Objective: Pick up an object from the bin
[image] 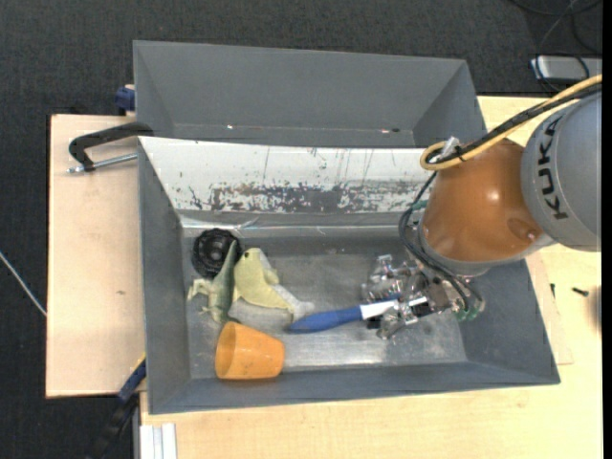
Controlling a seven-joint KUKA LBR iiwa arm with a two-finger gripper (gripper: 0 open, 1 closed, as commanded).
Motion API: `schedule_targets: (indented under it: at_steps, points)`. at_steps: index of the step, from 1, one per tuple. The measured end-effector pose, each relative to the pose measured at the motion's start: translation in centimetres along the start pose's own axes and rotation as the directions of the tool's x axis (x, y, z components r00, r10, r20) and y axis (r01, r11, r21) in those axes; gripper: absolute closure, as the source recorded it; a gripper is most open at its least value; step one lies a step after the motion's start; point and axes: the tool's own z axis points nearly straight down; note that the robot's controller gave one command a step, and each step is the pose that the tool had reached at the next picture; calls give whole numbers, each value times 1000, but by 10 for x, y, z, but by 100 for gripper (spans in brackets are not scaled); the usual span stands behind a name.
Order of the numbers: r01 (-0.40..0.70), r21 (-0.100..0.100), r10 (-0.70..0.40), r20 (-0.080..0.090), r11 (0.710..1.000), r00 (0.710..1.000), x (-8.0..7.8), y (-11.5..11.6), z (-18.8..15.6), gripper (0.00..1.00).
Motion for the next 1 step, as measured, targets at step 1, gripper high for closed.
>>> schedule_targets:
  at_steps: [1]
  points:
    - [-1,-1,1,-3,1000,1000,-1,0,-8,100]
